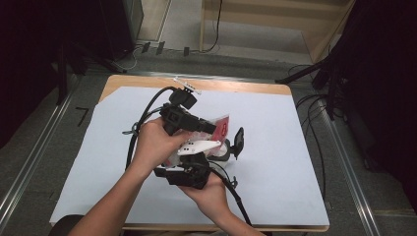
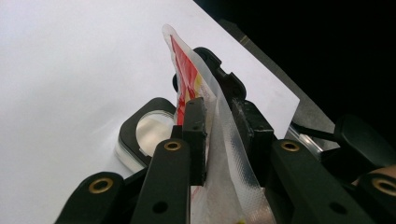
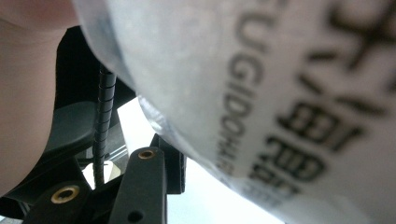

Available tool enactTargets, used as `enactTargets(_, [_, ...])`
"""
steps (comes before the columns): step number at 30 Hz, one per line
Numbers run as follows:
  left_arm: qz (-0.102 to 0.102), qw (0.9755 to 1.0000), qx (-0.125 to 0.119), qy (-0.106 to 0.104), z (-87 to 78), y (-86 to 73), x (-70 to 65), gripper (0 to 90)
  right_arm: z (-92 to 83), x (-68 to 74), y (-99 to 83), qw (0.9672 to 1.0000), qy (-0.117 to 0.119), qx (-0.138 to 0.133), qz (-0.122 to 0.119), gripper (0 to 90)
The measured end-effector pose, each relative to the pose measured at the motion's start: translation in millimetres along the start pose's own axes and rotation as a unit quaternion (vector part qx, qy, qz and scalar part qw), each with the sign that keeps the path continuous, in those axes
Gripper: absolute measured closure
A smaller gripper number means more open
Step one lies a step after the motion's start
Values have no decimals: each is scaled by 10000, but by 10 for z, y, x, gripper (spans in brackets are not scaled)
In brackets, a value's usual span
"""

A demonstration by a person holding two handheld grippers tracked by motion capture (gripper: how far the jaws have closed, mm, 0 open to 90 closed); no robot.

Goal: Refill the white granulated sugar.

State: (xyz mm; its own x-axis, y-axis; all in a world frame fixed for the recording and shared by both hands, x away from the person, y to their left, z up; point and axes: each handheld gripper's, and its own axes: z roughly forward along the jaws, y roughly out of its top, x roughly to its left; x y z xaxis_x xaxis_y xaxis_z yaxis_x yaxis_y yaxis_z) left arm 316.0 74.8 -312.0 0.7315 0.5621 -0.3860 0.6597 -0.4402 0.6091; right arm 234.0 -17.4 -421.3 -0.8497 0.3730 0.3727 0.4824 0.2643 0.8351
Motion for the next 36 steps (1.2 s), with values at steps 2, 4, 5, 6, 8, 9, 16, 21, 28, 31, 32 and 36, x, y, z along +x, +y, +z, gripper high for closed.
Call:
enactTargets(2, [38,10000,31,25,-5,1,-8,765,3,10,4,10000,51,-1,35,630])
enactTargets(4, [15,10000,19,2,1,-2,-2,766,9,12,5,10000,53,19,36,625])
enactTargets(5, [16,10000,25,20,6,-2,0,766,12,10,3,10000,53,23,32,626])
enactTargets(6, [2,10000,20,-17,10,-3,4,766,14,8,0,10000,44,31,27,627])
enactTargets(8, [-20,10000,17,-15,19,-7,-2,765,17,5,-7,10000,37,38,27,630])
enactTargets(9, [-11,10000,27,-32,20,-10,-5,764,18,4,-11,10000,5,37,1,633])
enactTargets(16, [30,10000,95,9,38,-18,-13,771,33,7,-53,10000,-48,-30,-6,636])
enactTargets(21, [75,9999,71,66,41,-23,-40,771,32,20,-63,9999,-89,-87,24,638])
enactTargets(28, [41,10000,65,50,33,-19,-14,772,27,23,-54,9999,-104,-69,-13,638])
enactTargets(31, [34,10000,45,30,40,-18,-19,770,16,18,-52,9999,-85,-68,-14,638])
enactTargets(32, [33,10000,59,33,38,-17,-17,771,16,18,-52,9999,-91,-63,-15,638])
enactTargets(36, [48,9999,74,49,27,-32,-7,774,29,20,-58,9999,-115,-41,-88,636])
